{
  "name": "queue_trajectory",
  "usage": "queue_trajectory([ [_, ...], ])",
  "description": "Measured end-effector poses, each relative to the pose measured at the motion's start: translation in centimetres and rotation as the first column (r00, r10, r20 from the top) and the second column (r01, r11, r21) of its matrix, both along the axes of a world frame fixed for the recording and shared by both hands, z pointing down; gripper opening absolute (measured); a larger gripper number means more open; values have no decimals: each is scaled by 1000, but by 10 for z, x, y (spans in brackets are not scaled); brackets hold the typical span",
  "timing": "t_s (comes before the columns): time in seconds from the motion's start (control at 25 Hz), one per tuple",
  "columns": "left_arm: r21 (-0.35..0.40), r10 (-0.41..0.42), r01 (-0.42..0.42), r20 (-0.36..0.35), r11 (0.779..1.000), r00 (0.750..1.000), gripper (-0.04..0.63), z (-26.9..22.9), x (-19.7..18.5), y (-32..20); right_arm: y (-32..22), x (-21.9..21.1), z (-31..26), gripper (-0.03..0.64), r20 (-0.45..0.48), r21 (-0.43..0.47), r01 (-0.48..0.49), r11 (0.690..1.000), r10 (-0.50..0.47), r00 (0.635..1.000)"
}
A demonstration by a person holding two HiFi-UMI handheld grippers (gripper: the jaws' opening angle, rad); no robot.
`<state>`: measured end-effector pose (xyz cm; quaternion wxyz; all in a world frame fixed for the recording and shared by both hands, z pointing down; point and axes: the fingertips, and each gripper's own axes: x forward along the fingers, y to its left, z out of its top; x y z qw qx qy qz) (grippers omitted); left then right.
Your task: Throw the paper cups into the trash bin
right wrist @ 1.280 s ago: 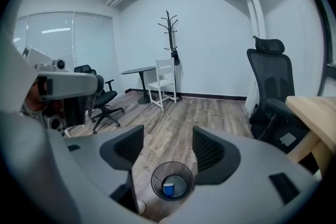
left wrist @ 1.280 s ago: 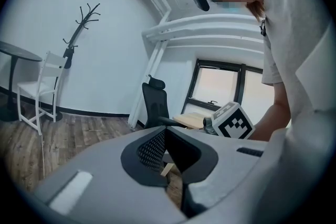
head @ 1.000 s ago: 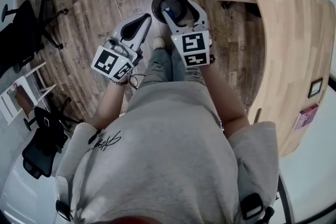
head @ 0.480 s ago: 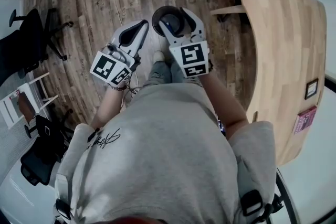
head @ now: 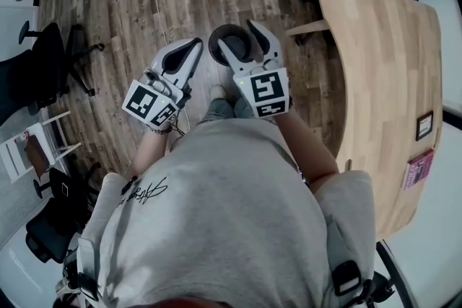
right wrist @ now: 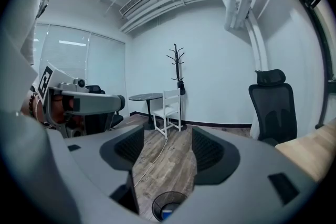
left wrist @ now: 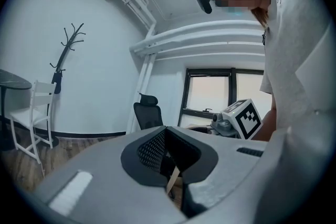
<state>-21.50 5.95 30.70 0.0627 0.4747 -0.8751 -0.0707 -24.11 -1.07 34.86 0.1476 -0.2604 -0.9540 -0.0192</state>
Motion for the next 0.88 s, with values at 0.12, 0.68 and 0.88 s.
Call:
queue_trajectory([
  [0.12,2,-1,1,13,1000,1000,3,-8,2,-1,-3,1,-10,288,19,-10,1,1000,-1,1000],
  [0.68,20,16,-18,87,1000,996,3,-47,1,-14,-7,2,-64,285,137,-30,44,999,-39,990],
  [0.88,22,20,-22,109,1000,994,3,-60,2,-14,-4,5,-78,277,161,-43,70,997,-62,985],
])
